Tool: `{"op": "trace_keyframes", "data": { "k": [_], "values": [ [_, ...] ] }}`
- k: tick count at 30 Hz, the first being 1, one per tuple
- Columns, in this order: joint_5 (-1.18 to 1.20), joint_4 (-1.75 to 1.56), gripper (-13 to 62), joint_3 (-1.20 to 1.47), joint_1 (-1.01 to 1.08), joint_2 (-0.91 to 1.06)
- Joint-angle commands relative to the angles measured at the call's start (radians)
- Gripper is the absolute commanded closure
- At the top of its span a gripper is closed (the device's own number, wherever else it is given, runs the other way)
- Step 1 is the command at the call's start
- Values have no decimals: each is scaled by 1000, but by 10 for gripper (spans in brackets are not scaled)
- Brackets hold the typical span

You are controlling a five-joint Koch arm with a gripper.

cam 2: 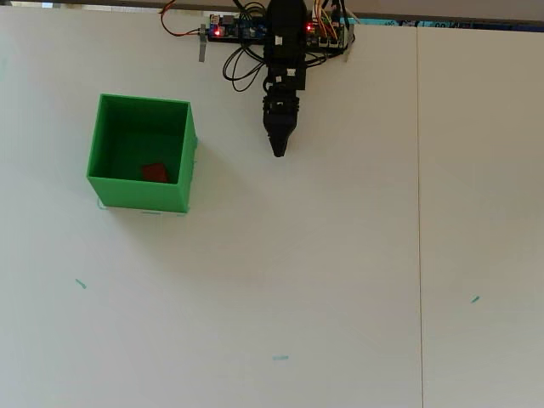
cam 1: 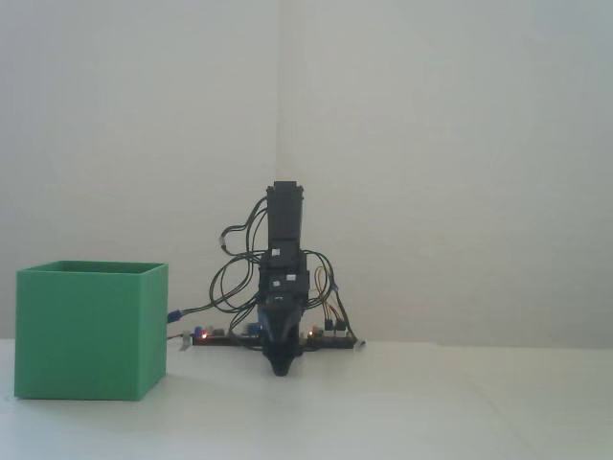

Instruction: Grasp a red block and put it in the green bin.

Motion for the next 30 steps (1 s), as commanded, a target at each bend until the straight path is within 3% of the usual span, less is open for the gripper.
{"op": "trace_keyframes", "data": {
  "k": [1, 30],
  "values": [
    [-40, 66, 149, 63, -12, 89],
    [-40, 66, 148, 63, -9, 87]
  ]
}}
